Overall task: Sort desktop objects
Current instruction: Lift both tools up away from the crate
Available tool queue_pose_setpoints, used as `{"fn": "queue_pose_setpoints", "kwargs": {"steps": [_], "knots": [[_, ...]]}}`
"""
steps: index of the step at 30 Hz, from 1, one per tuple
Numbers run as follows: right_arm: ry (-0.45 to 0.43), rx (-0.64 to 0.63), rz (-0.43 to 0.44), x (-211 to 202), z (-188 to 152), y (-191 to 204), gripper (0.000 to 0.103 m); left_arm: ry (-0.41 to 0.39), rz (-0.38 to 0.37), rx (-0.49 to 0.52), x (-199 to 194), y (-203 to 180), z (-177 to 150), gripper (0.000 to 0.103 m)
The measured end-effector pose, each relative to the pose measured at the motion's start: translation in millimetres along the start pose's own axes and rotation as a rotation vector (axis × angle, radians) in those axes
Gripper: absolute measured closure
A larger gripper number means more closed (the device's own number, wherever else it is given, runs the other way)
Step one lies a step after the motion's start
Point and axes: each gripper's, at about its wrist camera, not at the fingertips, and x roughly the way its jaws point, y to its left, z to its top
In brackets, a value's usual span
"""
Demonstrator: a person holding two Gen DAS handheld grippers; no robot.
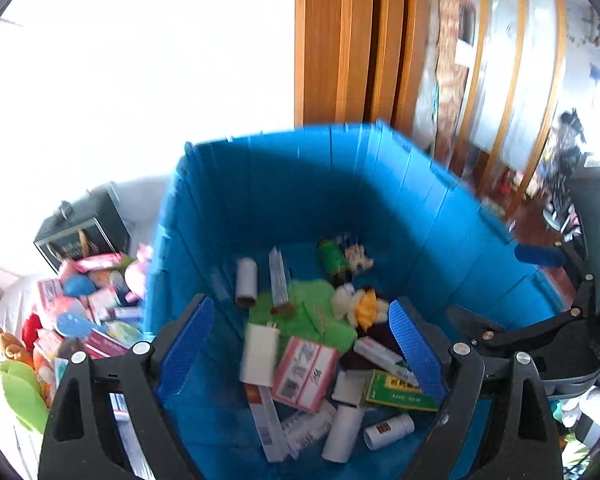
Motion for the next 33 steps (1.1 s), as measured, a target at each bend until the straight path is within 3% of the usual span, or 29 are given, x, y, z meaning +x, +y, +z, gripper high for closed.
{"fn": "queue_pose_setpoints", "kwargs": {"steps": [4,6,9,13,17,22,26,33], "knots": [[-0.120,0.055,-0.023,-40,-13,7,0.001,-0.116,0.029,0.018,-38,3,-11,0.013],[-0.189,0.093,-0.037,-61,-22,13,0.001,-0.143,0.044,0.025,-53,8,-18,0.002],[-0.307,0.164,-0.082,-93,-38,21,0.000,-0.186,0.064,0.032,-74,16,-30,0.000],[-0.397,0.238,-0.162,-122,-56,38,0.000,-0.186,0.001,0.015,-96,35,-44,0.000],[-0.392,0.271,-0.108,-131,-70,59,0.000,-0.195,-0.042,0.011,-114,52,-61,0.000],[-0.360,0.304,-0.136,-137,-78,83,0.000,-0.190,-0.045,0.003,-128,68,-78,0.000],[-0.284,0.313,-0.149,-130,-83,98,0.000,-0.156,-0.034,0.007,-131,78,-86,0.000],[-0.176,0.301,-0.197,-113,-84,104,0.000,-0.129,-0.085,-0.008,-128,82,-90,0.000]]}}
